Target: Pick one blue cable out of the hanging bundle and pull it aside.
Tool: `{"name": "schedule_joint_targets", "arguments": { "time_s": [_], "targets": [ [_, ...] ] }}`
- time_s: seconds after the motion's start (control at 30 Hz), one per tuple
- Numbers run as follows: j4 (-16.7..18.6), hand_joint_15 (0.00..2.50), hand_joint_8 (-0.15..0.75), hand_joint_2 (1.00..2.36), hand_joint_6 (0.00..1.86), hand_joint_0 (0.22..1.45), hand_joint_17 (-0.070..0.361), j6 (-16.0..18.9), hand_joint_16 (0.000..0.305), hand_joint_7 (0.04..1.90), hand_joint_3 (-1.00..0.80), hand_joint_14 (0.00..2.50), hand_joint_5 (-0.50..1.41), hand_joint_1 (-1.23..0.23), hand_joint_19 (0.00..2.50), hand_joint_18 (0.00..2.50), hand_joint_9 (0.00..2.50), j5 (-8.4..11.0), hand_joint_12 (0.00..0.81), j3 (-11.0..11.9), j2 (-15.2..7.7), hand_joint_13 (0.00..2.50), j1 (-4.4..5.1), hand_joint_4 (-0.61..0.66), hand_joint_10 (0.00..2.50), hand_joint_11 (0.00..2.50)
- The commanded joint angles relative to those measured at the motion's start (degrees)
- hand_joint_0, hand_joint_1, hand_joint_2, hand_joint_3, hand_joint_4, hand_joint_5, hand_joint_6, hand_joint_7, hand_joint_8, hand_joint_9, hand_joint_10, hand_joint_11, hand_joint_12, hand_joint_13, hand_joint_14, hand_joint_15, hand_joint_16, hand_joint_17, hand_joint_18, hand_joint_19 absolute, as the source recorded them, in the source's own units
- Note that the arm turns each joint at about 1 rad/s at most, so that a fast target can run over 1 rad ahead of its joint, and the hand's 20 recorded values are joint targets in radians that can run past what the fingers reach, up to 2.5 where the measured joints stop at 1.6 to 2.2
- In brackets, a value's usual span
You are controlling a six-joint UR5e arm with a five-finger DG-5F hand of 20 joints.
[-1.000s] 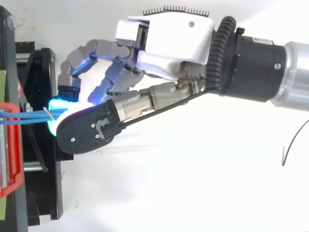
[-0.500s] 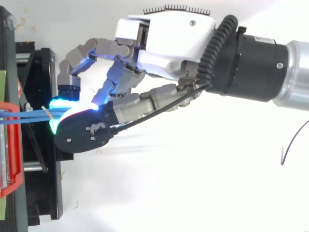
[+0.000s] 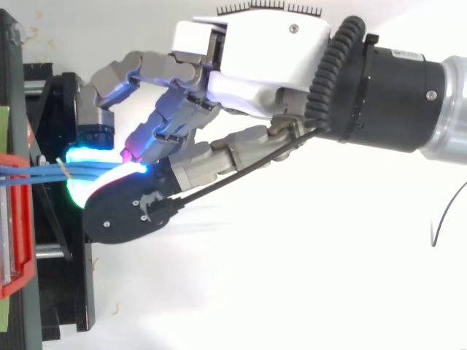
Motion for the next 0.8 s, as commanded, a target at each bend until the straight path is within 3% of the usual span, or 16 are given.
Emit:
{"name": "schedule_joint_targets", "arguments": {
  "time_s": [0.0, 0.4, 0.57, 0.73, 0.77],
  "targets": [
    [-0.31, 0.53, 0.238, 1.00, 0.94, 0.74, 0.101, 0.00, 0.045, 1.16, -0.50, 0.02, -0.17, -0.87, 0.51, 0.90, 0.92, 0.00, 0.314, 0.17, -0.09, 0.86, -0.01, -0.21, 0.02, 0.66],
    [-0.31, 0.57, 0.310, 1.00, 0.91, 0.47, 0.118, 0.00, 0.052, 1.10, -0.50, 0.02, -0.13, -0.69, 0.57, 1.04, 1.11, 0.00, 0.356, 0.17, 0.00, 0.99, -0.01, -0.04, 0.02, 0.71],
    [-0.57, 0.58, 0.321, 1.00, 0.91, 0.46, 0.123, 0.00, 0.055, 1.10, -0.50, 0.02, -0.14, -0.70, 0.58, 1.03, 1.09, 0.00, 0.371, 0.17, 0.00, 0.98, -0.01, 0.01, 0.02, 0.72],
    [-0.84, 0.60, 0.308, 1.00, 0.90, 0.54, 0.114, 0.00, 0.050, 1.12, -0.49, 0.02, -0.13, -0.53, 0.63, 0.97, 1.09, 0.00, 0.350, 0.17, 0.00, 0.95, -0.01, 0.03, 0.02, 0.73],
    [-0.84, 0.61, 0.311, 1.01, 0.89, 0.56, 0.114, 0.00, 0.050, 1.13, -0.39, 0.02, -0.13, -0.47, 0.66, 0.94, 1.09, 0.00, 0.352, 0.17, -0.09, 0.93, -0.01, 0.04, 0.02, 0.73]
  ]
}}
